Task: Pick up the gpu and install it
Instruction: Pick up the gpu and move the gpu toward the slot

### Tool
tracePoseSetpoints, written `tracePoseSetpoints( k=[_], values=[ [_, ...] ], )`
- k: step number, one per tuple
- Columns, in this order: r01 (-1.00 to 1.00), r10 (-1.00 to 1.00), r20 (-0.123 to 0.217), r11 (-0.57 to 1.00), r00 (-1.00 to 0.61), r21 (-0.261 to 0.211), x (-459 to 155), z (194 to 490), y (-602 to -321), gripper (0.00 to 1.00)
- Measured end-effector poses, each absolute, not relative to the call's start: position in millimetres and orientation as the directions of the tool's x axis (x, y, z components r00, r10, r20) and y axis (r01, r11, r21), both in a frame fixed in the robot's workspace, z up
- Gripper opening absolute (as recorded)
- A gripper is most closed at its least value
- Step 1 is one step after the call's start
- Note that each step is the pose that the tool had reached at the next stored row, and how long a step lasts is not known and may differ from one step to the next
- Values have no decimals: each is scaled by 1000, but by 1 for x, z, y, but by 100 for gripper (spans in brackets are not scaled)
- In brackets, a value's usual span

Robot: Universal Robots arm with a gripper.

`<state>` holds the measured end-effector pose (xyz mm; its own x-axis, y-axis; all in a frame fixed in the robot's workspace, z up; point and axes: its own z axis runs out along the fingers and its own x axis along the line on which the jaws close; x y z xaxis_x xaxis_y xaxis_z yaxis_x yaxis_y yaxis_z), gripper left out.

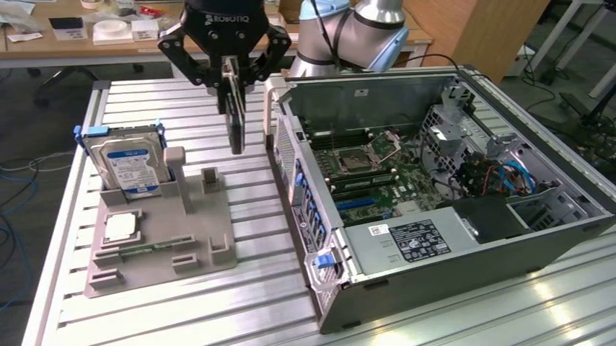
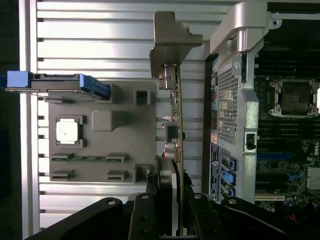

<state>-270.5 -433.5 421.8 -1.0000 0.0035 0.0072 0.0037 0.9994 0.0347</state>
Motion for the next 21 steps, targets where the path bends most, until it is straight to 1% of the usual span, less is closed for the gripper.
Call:
tracePoseSetpoints(
  k=[21],
  values=[
    [3, 3, 7, 999, -1000, 35, -227, 421, -433, 28]
  ],
)
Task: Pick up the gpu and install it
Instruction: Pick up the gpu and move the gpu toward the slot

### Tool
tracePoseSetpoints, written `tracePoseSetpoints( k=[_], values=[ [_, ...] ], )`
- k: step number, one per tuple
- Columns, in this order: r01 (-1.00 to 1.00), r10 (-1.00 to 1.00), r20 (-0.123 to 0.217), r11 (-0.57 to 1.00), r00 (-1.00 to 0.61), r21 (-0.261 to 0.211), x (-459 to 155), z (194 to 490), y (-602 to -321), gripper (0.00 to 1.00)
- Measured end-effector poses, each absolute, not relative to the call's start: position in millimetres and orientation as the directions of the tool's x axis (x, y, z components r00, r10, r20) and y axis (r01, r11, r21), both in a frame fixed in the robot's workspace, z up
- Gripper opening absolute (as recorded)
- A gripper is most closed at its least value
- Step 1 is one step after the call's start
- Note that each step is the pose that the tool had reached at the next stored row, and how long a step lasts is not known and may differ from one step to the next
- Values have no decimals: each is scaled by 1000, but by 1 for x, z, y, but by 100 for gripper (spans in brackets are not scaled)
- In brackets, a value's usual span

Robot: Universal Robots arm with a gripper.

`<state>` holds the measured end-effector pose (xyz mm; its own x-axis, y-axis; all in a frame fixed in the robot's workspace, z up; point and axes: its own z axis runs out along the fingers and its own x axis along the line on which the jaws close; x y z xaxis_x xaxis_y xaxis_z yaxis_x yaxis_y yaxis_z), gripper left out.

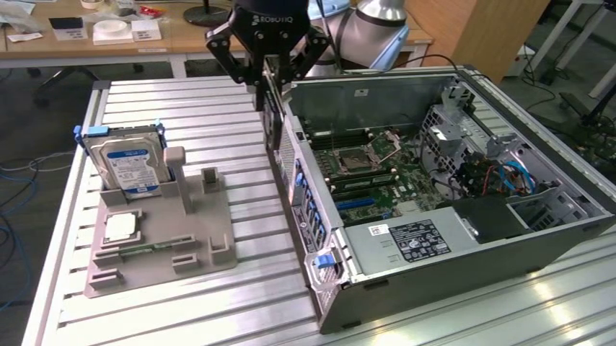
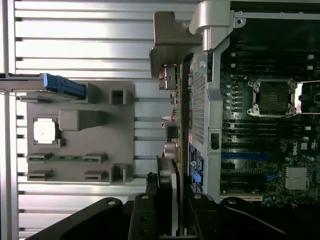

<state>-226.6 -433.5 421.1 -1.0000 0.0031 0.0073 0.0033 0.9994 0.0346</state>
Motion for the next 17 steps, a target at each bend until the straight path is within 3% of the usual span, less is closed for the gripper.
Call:
tracePoseSetpoints(
  k=[17],
  values=[
    [3, 3, 7, 999, -1000, 35, -192, 420, -433, 28]
  ],
)
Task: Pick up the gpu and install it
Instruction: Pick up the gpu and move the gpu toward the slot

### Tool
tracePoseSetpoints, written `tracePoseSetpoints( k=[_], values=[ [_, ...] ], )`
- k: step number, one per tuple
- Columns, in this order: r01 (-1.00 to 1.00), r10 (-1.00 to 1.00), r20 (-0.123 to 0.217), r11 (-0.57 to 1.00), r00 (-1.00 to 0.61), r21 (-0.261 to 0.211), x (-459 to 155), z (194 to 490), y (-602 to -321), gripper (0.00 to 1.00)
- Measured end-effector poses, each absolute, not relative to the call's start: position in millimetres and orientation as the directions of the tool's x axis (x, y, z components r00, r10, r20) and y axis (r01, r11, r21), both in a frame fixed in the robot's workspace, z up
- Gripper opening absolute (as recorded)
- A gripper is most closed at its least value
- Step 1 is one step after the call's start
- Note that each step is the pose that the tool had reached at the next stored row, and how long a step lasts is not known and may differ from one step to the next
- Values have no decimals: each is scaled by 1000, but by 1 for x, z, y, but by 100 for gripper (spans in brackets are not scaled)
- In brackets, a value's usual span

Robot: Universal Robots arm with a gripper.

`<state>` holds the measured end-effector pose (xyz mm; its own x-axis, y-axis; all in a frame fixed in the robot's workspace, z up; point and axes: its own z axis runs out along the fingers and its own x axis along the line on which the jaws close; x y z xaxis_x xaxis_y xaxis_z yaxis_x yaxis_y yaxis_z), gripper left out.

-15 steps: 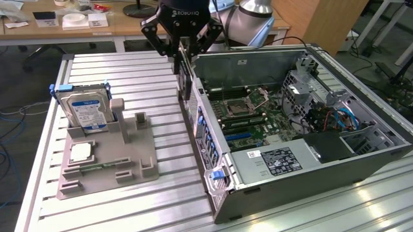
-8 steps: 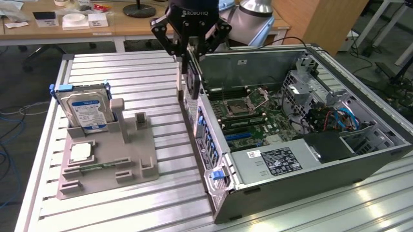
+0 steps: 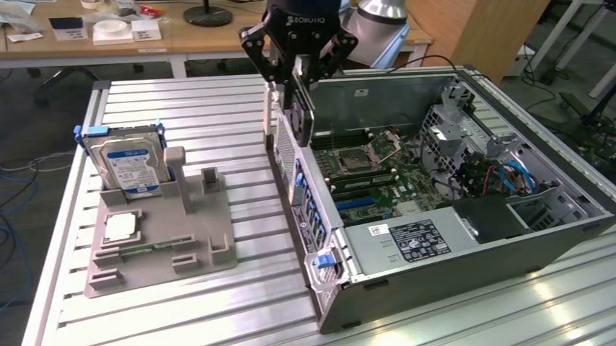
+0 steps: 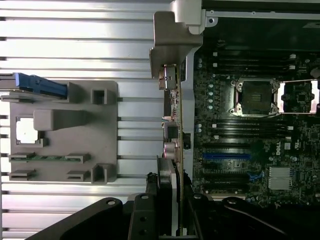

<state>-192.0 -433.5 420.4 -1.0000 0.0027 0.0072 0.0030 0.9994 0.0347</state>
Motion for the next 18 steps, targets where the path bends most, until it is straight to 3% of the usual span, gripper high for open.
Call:
tracePoseSetpoints(
  k=[18],
  values=[
    [-44, -45, 7, 998, -999, 35, -154, 419, -433, 28]
  ],
)
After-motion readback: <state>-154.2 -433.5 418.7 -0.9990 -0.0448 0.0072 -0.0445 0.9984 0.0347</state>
